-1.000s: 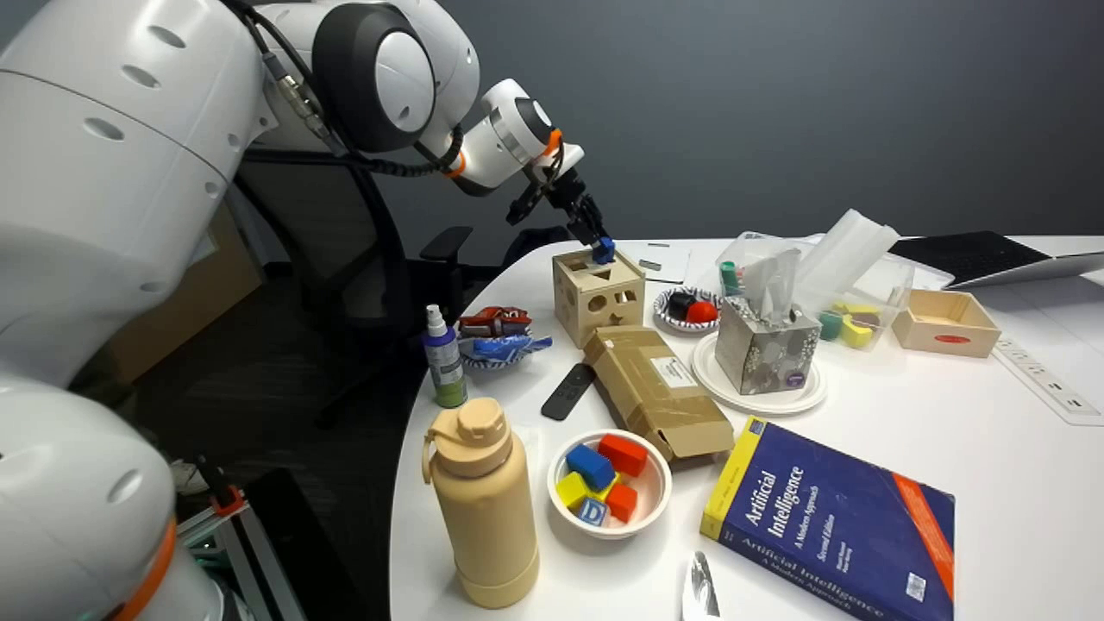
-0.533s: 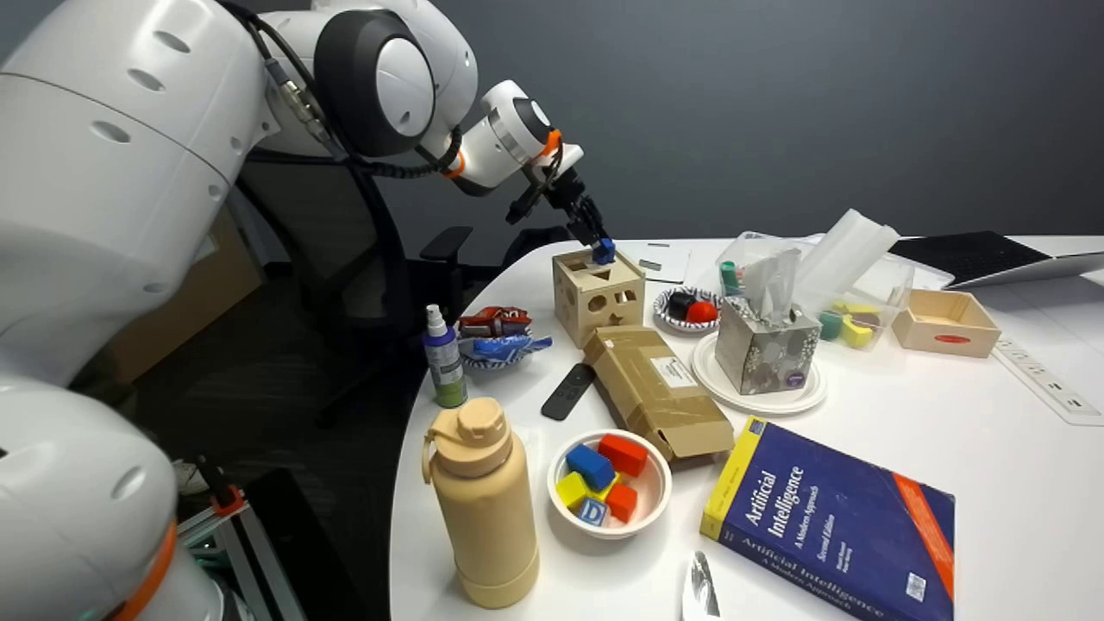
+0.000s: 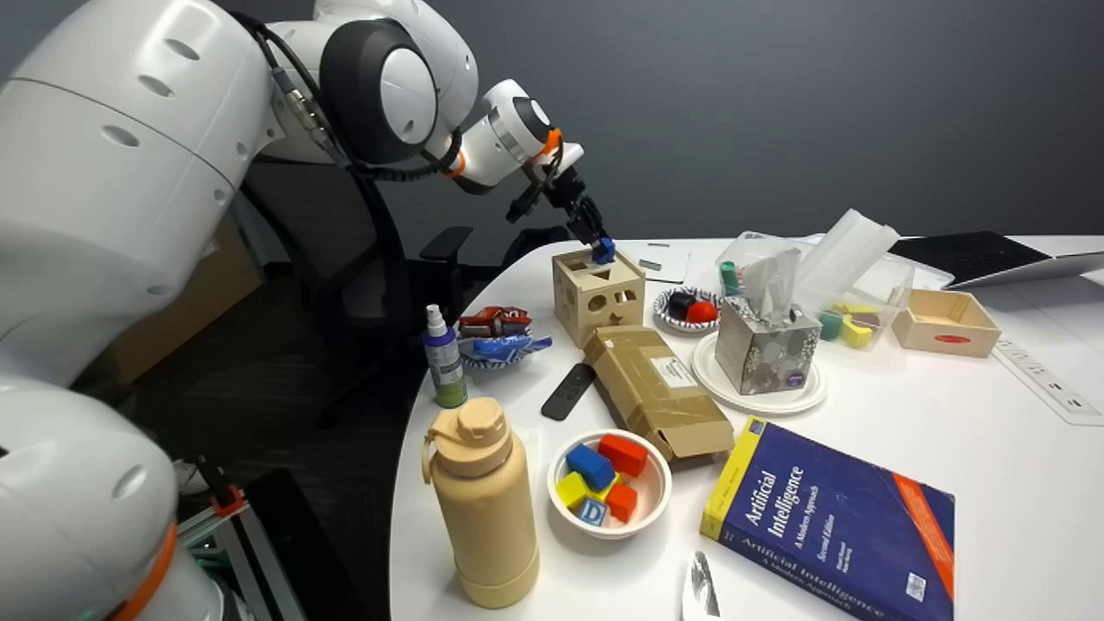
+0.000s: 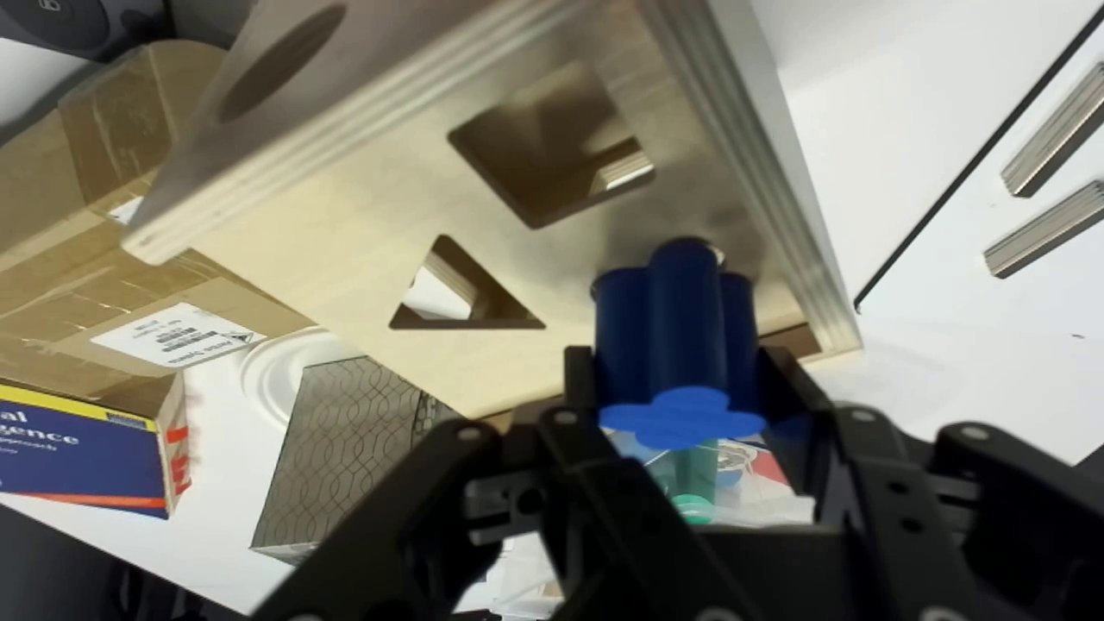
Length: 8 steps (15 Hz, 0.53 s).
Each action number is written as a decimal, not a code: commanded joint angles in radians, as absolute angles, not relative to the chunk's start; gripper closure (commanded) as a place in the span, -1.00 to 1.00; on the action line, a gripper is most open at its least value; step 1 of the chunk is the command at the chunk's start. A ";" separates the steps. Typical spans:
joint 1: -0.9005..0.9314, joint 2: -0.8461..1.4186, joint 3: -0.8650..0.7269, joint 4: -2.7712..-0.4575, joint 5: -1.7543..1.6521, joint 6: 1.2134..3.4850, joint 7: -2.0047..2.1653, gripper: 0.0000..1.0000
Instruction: Put the blue cube into the cube-shaped object
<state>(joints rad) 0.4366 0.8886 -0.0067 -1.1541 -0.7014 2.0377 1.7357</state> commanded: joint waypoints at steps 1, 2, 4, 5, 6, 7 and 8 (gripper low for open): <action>0.458 0.948 -0.021 -1.063 -0.659 1.998 1.711 0.52; 0.459 0.952 -0.022 -1.057 -0.658 1.993 1.710 0.52; 0.464 0.959 -0.024 -1.045 -0.656 1.978 1.713 0.52; 0.466 0.962 -0.025 -1.040 -0.655 1.973 1.712 0.52; 0.471 0.965 -0.028 -1.035 -0.656 1.960 1.713 0.52; 0.475 0.968 -0.030 -1.030 -0.656 1.950 1.715 0.52; 0.479 0.971 -0.033 -1.025 -0.656 1.938 1.716 0.52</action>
